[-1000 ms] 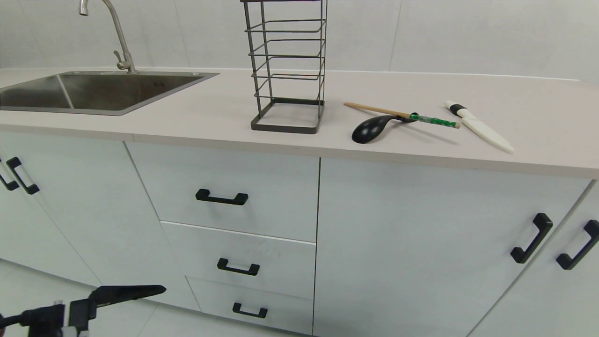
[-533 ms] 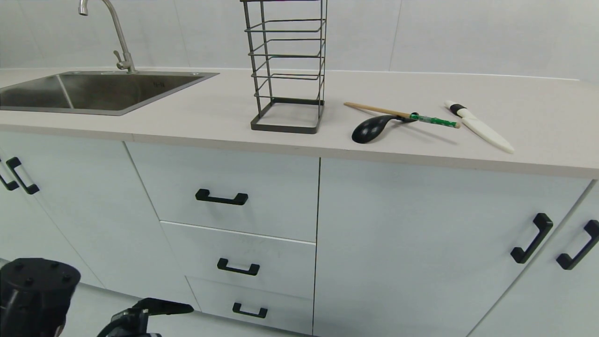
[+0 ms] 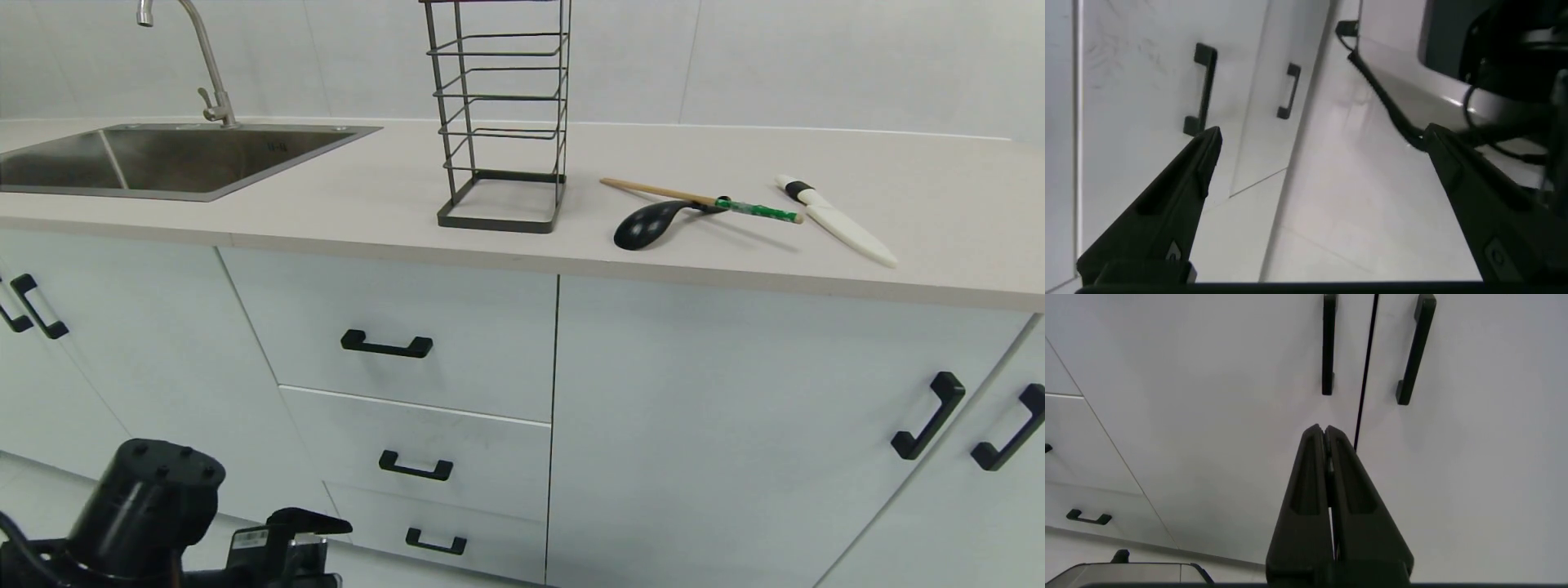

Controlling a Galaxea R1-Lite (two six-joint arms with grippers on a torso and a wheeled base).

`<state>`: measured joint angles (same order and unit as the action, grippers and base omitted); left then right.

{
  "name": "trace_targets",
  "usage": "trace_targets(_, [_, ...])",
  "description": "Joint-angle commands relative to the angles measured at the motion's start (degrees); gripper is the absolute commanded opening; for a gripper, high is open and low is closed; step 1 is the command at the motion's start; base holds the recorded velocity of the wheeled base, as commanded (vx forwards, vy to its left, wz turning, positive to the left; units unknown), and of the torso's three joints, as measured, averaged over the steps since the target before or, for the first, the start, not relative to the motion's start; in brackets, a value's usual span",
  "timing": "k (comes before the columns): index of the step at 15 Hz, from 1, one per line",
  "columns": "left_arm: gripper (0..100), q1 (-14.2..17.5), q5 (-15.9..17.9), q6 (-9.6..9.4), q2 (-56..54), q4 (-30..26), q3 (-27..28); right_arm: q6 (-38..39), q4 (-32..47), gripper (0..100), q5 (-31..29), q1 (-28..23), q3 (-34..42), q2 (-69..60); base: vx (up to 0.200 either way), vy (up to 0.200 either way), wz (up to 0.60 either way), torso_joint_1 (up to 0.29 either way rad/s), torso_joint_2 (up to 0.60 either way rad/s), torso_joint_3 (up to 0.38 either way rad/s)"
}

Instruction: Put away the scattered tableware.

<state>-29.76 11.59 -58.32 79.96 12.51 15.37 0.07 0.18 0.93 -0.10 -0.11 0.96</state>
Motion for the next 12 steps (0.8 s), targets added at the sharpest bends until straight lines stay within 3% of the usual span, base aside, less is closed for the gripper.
trace_targets(1, [100,-0.83,-3.33,-1.18,8.28,3.84,0.98,0.01,-0.01,0,0.04,0.01,0.02,0.09,0.000,0.000,0.00,0.000,0.00,0.000])
trace_targets(6, [100,-0.21,-9.84,-1.18,21.38,8.94,1.33,0.01,-0.01,0,0.04,0.01,-0.07,0.09,0.000,0.000,0.00,0.000,0.00,0.000])
trace_targets(8, [100,-0.21,-10.45,-1.09,25.25,12.37,2.82,0.01,-0.01,0,0.04,0.01,0.02,0.09,0.000,0.000,0.00,0.000,0.00,0.000])
trace_targets(12, [100,0.67,-10.80,-1.27,30.26,14.12,6.78,0.01,-0.01,0,0.04,0.01,0.02,0.09,0.000,0.000,0.00,0.000,0.00,0.000])
